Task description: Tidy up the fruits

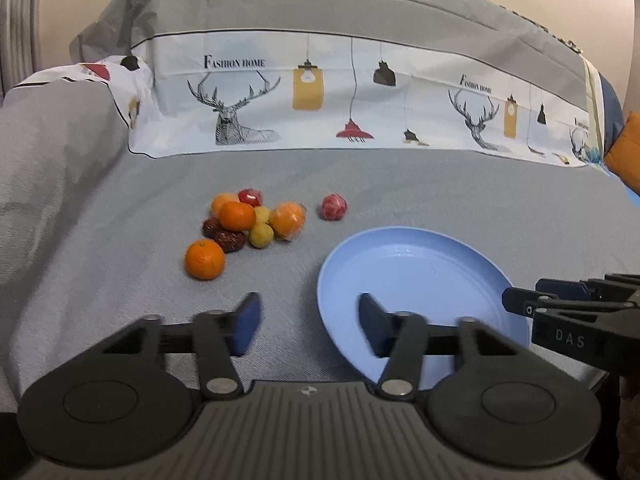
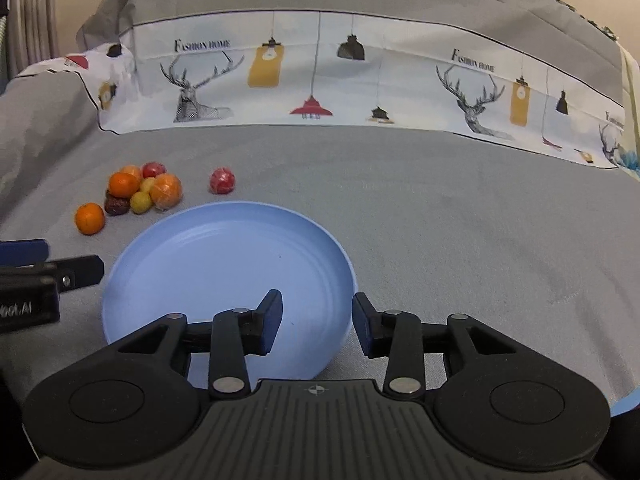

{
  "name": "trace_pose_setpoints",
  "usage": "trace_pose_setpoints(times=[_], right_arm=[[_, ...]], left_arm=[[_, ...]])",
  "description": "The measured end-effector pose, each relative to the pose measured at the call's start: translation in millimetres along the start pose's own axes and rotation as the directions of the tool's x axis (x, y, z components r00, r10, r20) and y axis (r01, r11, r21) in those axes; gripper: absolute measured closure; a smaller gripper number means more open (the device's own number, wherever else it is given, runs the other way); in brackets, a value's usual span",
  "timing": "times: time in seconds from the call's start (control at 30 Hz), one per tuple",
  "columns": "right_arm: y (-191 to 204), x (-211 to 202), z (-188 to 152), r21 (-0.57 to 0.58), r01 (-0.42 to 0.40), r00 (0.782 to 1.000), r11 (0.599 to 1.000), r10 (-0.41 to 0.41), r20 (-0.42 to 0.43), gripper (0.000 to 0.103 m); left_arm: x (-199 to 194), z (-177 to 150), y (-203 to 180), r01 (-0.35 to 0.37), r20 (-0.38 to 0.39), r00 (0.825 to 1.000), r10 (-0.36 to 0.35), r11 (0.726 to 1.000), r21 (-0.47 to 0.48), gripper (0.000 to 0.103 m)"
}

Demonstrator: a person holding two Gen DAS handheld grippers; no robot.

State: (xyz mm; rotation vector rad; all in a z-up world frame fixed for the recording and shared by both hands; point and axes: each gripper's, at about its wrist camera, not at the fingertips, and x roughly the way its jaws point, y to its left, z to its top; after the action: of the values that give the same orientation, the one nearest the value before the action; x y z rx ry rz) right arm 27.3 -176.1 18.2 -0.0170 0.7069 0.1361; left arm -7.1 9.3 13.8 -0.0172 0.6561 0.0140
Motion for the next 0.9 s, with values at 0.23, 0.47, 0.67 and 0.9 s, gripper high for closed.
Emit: trace_pose_setpoints(times=[0.23, 0.47, 0.67, 0.9], right_arm=[[5.9, -10.8, 3.6, 0.0, -0.039, 0.996, 0.999, 0.038, 0.084, 0.079], [-3.5, -16.3, 28.5, 0.022, -0.107, 0.99, 0.994, 0.104, 0.098, 0.08], [-7.2, -1.2, 106.9, -0.109, -0.266, 0.962, 0.958, 0.271, 0.042, 0.079], [7.7, 58.2, 137.3, -0.135, -0.297, 0.952, 0.945, 0.304, 0.035, 0.079]], left_arm=[[-6.9, 8.9, 10.3, 0.012, 0.034, 0.999, -0.011, 1.0, -0.02, 0.087], [1.0, 42.7, 28.1, 0.063, 0.08, 0.994, -0.07, 0.994, 0.094, 0.088], [53.0, 49.3, 57.0, -0.037, 0.076, 0.997, 0.027, 0.991, 0.131, 0.09], [83.0, 40.7, 41.5, -0.108, 0.036, 0.994, 0.103, 0.971, 0.211, 0.089]])
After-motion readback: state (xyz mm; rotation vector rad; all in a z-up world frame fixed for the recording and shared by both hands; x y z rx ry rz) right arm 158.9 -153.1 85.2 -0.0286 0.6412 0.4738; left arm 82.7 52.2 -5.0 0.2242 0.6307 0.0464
